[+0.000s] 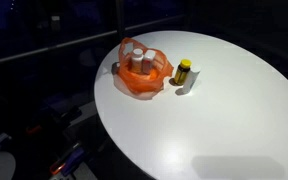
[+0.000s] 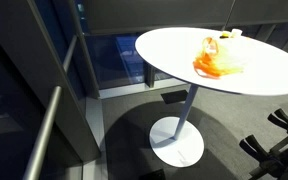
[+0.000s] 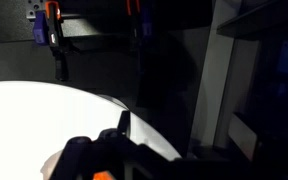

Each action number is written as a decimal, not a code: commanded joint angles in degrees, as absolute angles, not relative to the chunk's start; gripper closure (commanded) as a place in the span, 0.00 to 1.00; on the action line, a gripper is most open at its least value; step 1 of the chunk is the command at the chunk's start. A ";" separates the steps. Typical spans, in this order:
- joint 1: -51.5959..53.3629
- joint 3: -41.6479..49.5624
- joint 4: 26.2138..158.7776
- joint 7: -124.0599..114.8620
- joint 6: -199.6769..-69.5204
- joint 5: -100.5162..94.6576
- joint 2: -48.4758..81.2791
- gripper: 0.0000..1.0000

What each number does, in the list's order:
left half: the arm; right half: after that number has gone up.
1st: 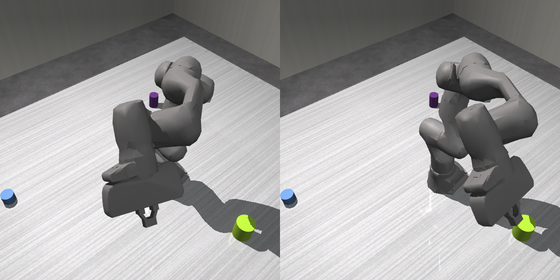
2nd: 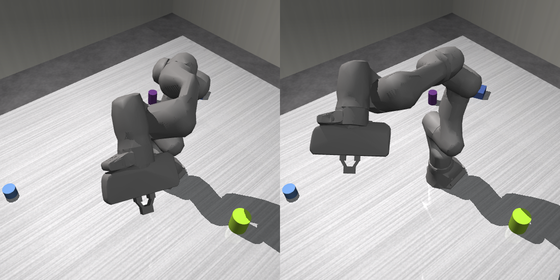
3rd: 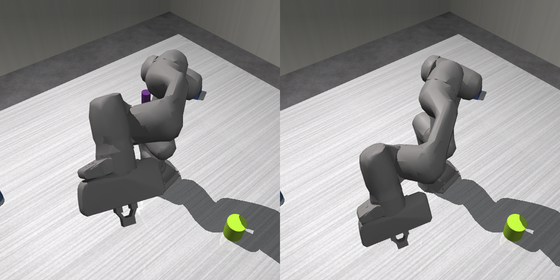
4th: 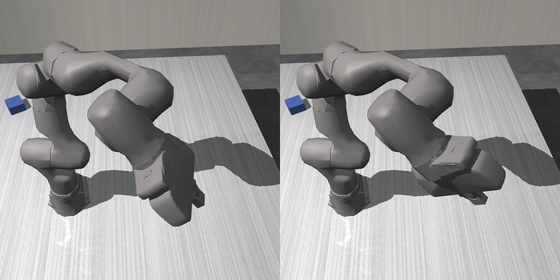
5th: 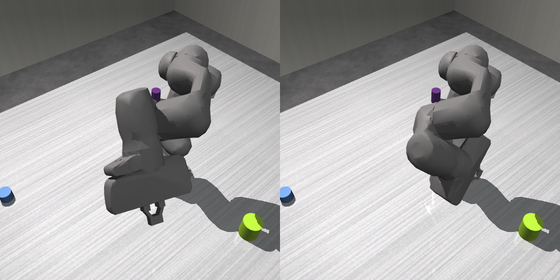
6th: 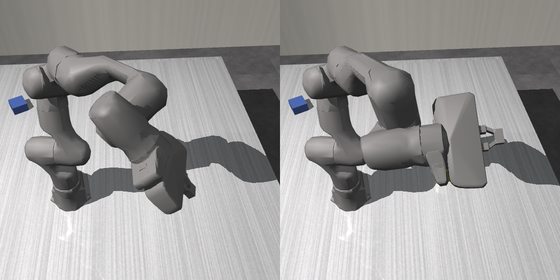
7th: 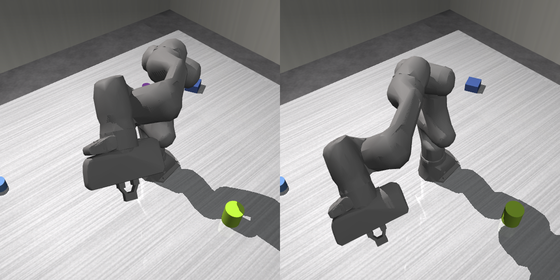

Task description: Remove the white bottle from the plastic bag

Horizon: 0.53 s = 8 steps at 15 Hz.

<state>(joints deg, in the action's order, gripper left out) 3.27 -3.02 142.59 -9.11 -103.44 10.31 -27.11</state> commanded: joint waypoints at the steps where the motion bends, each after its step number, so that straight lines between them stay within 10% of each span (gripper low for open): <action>1: 2.83 -3.38 142.47 -8.95 -103.37 10.44 -27.10 0.00; 8: 1.41 -3.53 139.01 -11.16 -102.07 8.79 -24.87 0.00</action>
<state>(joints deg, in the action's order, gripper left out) 2.63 -3.02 142.18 -9.31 -103.49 10.13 -26.75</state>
